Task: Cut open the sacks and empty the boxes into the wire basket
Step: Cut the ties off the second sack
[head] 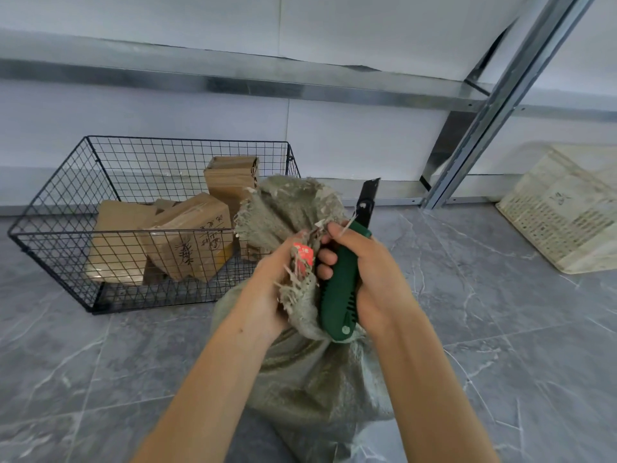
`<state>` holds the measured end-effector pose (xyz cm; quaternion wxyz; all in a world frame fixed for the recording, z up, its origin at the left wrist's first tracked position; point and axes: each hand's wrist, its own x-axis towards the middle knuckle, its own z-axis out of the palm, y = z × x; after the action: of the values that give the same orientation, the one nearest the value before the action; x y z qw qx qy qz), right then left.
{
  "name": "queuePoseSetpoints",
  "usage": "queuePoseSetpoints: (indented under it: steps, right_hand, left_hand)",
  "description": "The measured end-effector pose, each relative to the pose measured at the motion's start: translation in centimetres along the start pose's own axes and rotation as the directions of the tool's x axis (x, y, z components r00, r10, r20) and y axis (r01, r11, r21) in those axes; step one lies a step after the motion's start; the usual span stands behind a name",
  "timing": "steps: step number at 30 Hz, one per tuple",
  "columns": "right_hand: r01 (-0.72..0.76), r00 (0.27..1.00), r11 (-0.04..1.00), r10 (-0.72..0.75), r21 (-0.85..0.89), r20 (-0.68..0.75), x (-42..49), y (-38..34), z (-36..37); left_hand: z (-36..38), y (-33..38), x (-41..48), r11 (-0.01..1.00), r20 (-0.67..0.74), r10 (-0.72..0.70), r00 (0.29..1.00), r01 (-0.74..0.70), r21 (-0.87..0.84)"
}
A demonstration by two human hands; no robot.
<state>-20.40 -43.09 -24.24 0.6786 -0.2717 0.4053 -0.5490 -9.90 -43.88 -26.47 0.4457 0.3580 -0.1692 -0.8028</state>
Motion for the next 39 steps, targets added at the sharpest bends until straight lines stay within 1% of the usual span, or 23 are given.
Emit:
queuePoseSetpoints:
  steps: [1,2,5,7,8,9,12,14,17,19,21,24,26,28,31,33,35,37,39]
  right_hand:
    - [0.005,1.000,1.000,-0.005,0.019,-0.003,0.0,-0.1,-0.1]
    - [0.005,1.000,1.000,-0.005,0.025,-0.006,0.0,-0.2,-0.2]
    - [-0.014,0.999,1.000,0.014,-0.002,-0.047,-0.2,-0.6,-0.6]
    - [-0.017,0.995,1.000,0.015,-0.021,-0.094,-0.3,-1.0,-0.9]
    - [-0.012,0.994,1.000,0.010,-0.024,-0.109,-0.3,-1.2,-0.9]
    - [-0.009,0.993,1.000,0.006,-0.025,-0.118,-0.4,-1.3,-0.9]
    - [-0.013,0.990,0.999,0.009,-0.031,-0.141,-0.6,-1.3,-0.8]
    - [0.001,0.986,1.000,-0.003,-0.011,-0.167,-0.7,-1.5,-0.8]
    - [0.049,0.976,0.998,-0.042,0.030,-0.212,-0.7,-2.1,-1.2]
    - [0.053,0.971,0.998,-0.045,0.028,-0.233,-0.7,-2.4,-1.7]
    - [0.029,0.967,1.000,-0.028,0.000,-0.252,-0.6,-2.4,-2.0]
    - [0.008,0.951,0.995,-0.038,-0.101,-0.305,-0.5,-2.1,-2.1]
    - [0.028,0.950,0.986,-0.078,-0.167,-0.301,-0.4,-1.9,-2.1]
    - [0.053,0.964,0.958,-0.122,-0.280,-0.236,-0.4,-1.9,-2.2]
    - [0.105,0.975,0.873,-0.186,-0.476,-0.125,-0.2,-1.5,-2.4]
    - [0.122,0.970,0.822,-0.218,-0.556,-0.111,0.0,-1.4,-2.4]
    - [0.101,0.966,0.832,-0.213,-0.545,-0.146,-0.1,-1.5,-2.4]
    - [0.058,0.964,0.895,-0.165,-0.443,-0.209,-0.4,-1.9,-2.4]
    - [0.019,0.963,0.944,-0.106,-0.328,-0.247,-0.6,-2.2,-2.4]
  left_hand:
    - [0.0,-0.1,-0.1,1.000,0.061,-0.023,0.998,0.023,-0.008]
    - [0.0,-0.2,-0.2,0.999,0.092,-0.037,0.995,0.038,-0.004]
    - [-0.5,-0.2,-0.6,0.996,0.150,-0.082,0.985,0.077,0.045]
    - [-0.6,0.1,-1.2,0.996,0.196,-0.080,0.977,0.071,0.056]
    - [-0.3,0.4,-1.8,0.995,0.164,-0.077,0.983,0.066,0.074]
    - [-0.5,0.5,-2.0,0.997,0.179,-0.075,0.981,0.068,0.048]
    - [-0.1,1.3,-3.3,0.999,0.108,-0.024,0.994,0.026,-0.021]
    - [-0.5,1.5,-2.7,1.000,0.060,0.009,0.998,-0.009,0.000]
    - [-2.1,1.6,-0.5,0.994,-0.074,0.083,0.994,-0.077,0.074]
    - [-2.9,2.0,0.4,0.991,-0.133,0.104,0.986,-0.091,0.099]
    - [-3.4,2.4,0.9,0.993,-0.165,0.092,0.982,-0.077,0.091]
    - [-3.6,2.7,0.5,1.000,-0.146,-0.014,0.989,0.013,-0.009]
    - [-3.6,2.7,0.3,0.995,-0.127,-0.057,0.990,0.046,-0.088]
    - [-3.5,2.7,0.2,0.994,-0.127,-0.048,0.991,0.036,-0.099]
    - [-3.4,3.0,-0.1,0.999,-0.159,-0.002,0.987,-0.005,-0.042]
    - [-3.3,3.4,-0.5,0.999,-0.200,0.041,0.979,-0.043,-0.006]
    - [-3.4,3.8,-0.8,0.995,-0.218,0.092,0.972,-0.082,0.058]
    - [-3.4,4.3,-1.2,0.985,-0.223,0.146,0.964,-0.121,0.122]
    - [-3.7,4.6,-1.3,0.964,-0.249,0.201,0.947,-0.145,0.223]
